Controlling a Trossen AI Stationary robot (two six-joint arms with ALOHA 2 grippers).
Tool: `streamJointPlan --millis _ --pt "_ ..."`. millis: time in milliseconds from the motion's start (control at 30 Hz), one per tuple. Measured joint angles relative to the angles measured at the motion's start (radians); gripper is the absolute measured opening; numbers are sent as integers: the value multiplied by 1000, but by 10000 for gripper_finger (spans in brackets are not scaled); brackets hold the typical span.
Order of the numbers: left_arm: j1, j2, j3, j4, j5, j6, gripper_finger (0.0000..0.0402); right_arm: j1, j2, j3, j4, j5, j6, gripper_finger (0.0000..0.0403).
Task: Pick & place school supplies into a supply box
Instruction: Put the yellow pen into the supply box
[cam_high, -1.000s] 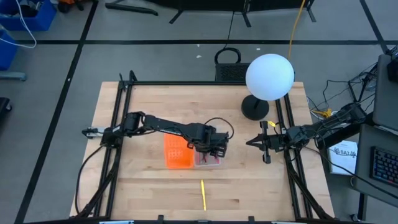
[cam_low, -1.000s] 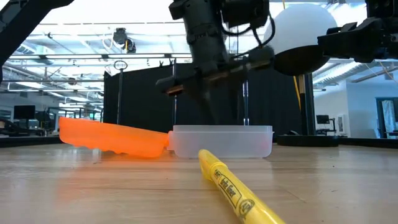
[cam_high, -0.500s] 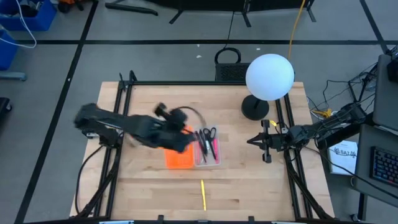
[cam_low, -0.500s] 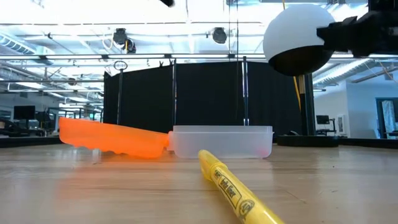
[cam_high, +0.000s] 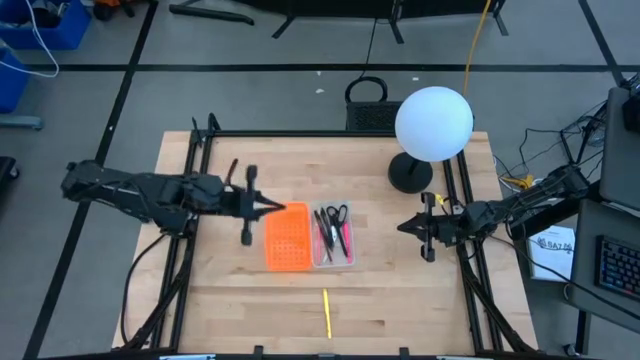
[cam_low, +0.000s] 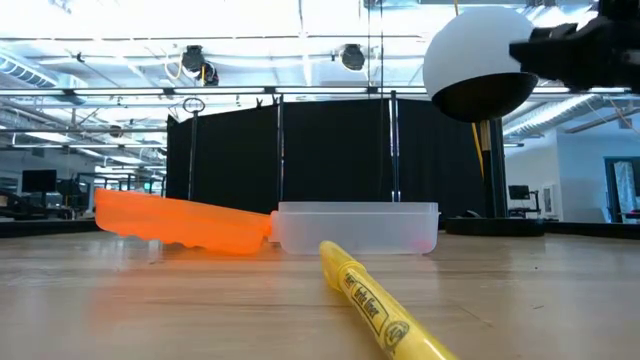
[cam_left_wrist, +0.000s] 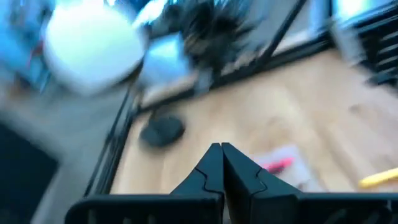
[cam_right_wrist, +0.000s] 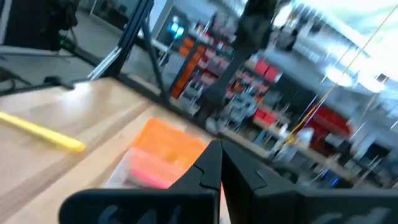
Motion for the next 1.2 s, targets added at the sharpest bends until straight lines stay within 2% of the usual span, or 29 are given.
streamJointPlan --millis 100,233,333,433,533,667,767,867,967,1200 --pt "49 -4 -65 158 103 84 4 0 0 0 89 -1 -37 0" --pt "178 -22 -121 136 200 152 3 0 0 0 134 -1 -46 0" --pt "316 -77 -170 172 351 85 2 0 0 0 146 -2 -47 0" --pt "380 -158 -235 185 463 -25 2 0 -1 0 154 -2 -47 0" --pt "357 -250 -333 190 422 -62 2 0 0 0 151 -1 -46 0" --pt "285 -387 -525 399 361 -62 1 0 0 0 151 -1 -45 0" --pt "247 -481 -657 489 260 -61 1 0 0 0 155 0 -3 0" --pt "230 -573 -731 527 158 -33 1 0 0 0 159 0 74 0" --pt "238 -649 -795 527 166 -6 1 0 3 0 152 5 127 0" --pt "269 -708 -914 499 188 -5 1 0 37 0 132 6 215 0"
